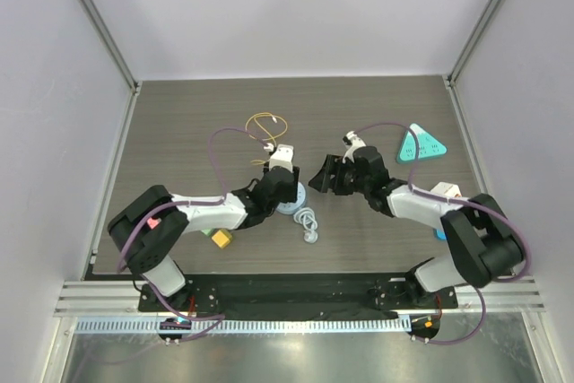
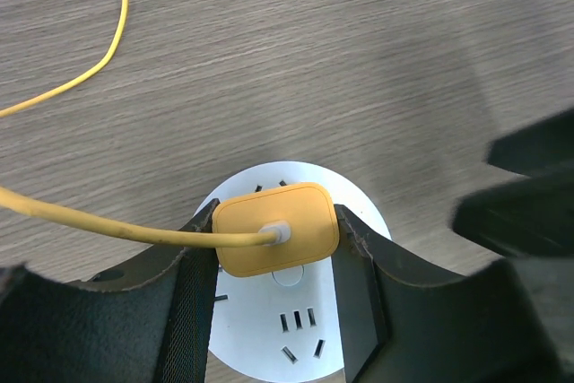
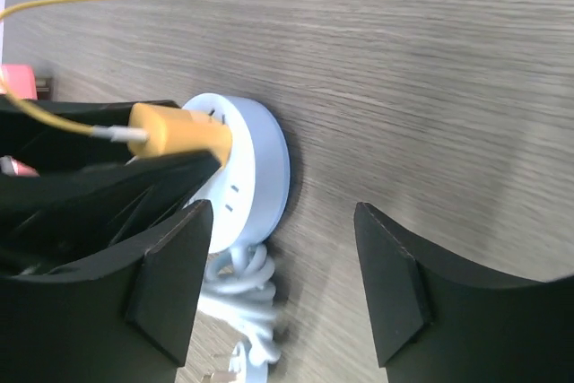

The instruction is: Pull the plug off the socket

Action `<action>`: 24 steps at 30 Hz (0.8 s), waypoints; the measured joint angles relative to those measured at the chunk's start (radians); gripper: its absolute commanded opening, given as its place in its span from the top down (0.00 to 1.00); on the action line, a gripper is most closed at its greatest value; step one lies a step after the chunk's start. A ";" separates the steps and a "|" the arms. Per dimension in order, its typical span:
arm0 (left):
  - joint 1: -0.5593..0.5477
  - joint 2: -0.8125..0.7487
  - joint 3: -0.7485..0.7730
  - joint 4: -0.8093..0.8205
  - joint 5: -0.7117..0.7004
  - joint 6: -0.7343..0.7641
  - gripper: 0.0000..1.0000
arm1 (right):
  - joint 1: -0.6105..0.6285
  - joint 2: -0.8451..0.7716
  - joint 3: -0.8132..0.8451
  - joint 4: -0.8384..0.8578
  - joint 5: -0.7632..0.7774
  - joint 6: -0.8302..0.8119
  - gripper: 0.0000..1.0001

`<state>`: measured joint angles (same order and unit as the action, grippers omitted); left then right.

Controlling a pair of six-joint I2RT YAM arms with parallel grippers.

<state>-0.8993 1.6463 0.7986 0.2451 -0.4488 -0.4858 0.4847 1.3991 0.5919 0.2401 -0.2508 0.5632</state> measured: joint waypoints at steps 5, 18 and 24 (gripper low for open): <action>0.000 -0.053 -0.094 0.099 0.023 0.001 1.00 | 0.000 0.103 0.003 0.087 -0.063 0.000 0.36; 0.000 -0.061 -0.154 0.224 0.042 0.001 1.00 | 0.000 0.225 -0.079 0.377 -0.204 0.038 0.50; 0.001 -0.071 -0.178 0.252 0.043 0.009 1.00 | 0.000 0.277 -0.080 0.466 -0.262 0.077 0.57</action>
<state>-0.8986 1.5753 0.6209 0.4969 -0.4053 -0.4770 0.4843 1.6756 0.5121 0.7059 -0.5125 0.6407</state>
